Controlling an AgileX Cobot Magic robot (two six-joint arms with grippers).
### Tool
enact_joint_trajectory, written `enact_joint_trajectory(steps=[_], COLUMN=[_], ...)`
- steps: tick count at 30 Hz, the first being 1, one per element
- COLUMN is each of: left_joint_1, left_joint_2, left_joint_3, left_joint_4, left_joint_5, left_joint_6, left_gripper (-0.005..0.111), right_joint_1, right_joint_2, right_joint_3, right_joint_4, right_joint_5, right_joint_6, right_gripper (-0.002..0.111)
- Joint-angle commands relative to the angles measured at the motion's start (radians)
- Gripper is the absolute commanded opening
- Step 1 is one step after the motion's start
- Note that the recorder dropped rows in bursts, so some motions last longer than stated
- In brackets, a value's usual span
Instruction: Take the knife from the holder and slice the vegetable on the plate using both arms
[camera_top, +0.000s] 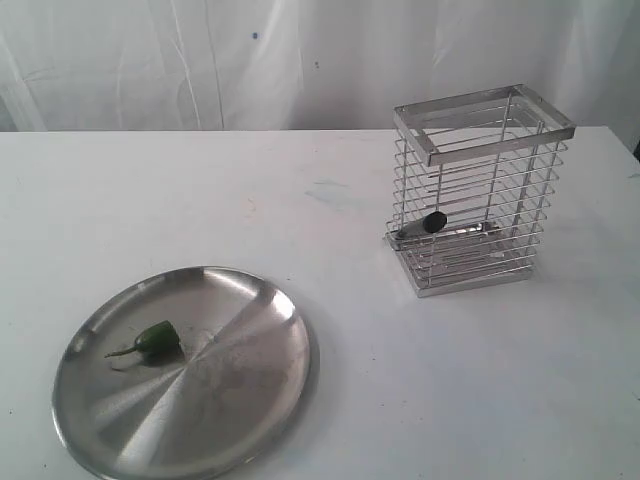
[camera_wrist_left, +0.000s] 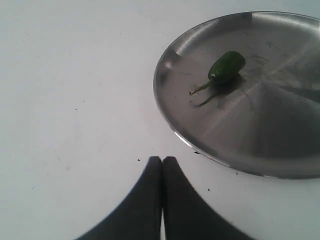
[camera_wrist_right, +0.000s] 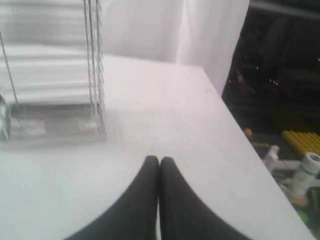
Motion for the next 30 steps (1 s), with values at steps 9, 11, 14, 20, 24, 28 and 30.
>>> enact_joint_trajectory(steps=[9, 11, 14, 20, 24, 28, 30], left_joint_1=[-0.006, -0.006, -0.006, -0.006, -0.006, -0.006, -0.006], left_joint_2=[-0.005, -0.005, -0.005, -0.005, -0.005, -0.005, -0.005], left_joint_3=[0.003, 0.003, 0.003, 0.003, 0.003, 0.003, 0.003], left_joint_4=[0.0, 0.0, 0.0, 0.0, 0.0, 0.0, 0.0], left_joint_5=[0.009, 0.009, 0.009, 0.009, 0.009, 0.009, 0.009], left_joint_6=[-0.005, -0.005, -0.005, -0.005, -0.005, -0.005, -0.005], left_gripper=[0.0, 0.0, 0.0, 0.0, 0.0, 0.0, 0.0], right_joint_1=[0.002, 0.002, 0.002, 0.002, 0.002, 0.002, 0.002], right_joint_2=[-0.007, -0.007, 0.01, 0.265, 0.508, 0.698, 0.764], right_joint_3=[0.002, -0.017, -0.139, -0.562, -0.886, -1.117, -1.181], right_joint_4=[0.58, 0.626, 0.669, 0.641, 0.344, 0.094, 0.094], right_joint_5=[-1.017, -1.129, -1.181, -1.336, -1.437, -1.21, -0.955], right_joint_6=[0.321, 0.48, 0.579, 0.427, 0.342, 0.093, -0.11], right_gripper=[0.0, 0.0, 0.0, 0.0, 0.0, 0.0, 0.0])
